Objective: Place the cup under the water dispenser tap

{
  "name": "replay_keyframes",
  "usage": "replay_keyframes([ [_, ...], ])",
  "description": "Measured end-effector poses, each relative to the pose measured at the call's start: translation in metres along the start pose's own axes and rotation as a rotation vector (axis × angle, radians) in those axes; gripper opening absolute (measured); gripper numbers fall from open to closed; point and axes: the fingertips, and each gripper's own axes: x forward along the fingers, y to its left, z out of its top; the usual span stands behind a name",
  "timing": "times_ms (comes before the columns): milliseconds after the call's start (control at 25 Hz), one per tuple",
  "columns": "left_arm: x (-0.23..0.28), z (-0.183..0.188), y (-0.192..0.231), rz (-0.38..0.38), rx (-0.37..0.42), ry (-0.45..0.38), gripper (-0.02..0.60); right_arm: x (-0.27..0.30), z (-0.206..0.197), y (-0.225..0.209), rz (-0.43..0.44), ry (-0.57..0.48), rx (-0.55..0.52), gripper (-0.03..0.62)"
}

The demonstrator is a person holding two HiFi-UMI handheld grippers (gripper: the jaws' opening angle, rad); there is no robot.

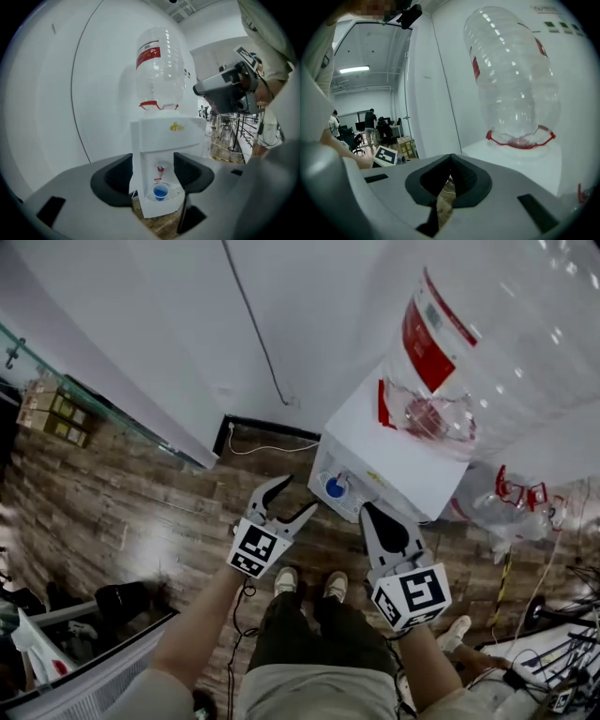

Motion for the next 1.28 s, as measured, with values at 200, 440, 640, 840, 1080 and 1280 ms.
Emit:
replay_keyframes([
  [200, -0.034, 0.057, 0.016, 0.014, -0.008, -0.04, 0.208, -0.002, 0.049, 0.006, -0.003, -0.057, -0.033, 0.008],
  [440, -0.078, 0.138, 0.015, 0.012, 0.035, -0.079, 0.172, -0.033, 0.113, 0.015, -0.032, -0.116, -0.075, 0.008],
  [640, -0.115, 0.209, 0.009, 0.015, 0.09, -0.154, 0.147, -0.068, 0.156, 0.023, -0.055, -0.167, -0.108, 0.008],
  [840, -0.146, 0.253, -0.007, 0.015, 0.105, -0.217, 0.12, -0.102, 0.186, 0.035, -0.056, -0.218, -0.126, 0.008],
  [1080, -0.171, 0.283, -0.029, 0.019, 0.083, -0.285, 0.11, -0.136, 0.208, 0.045, -0.056, -0.253, -0.186, 0.008],
  [1280, -0.184, 0.29, -0.044, 0.038, 0.05, -0.307, 0.063, -0.151, 0.206, 0.043, -0.042, -0.252, -0.146, 0.006],
])
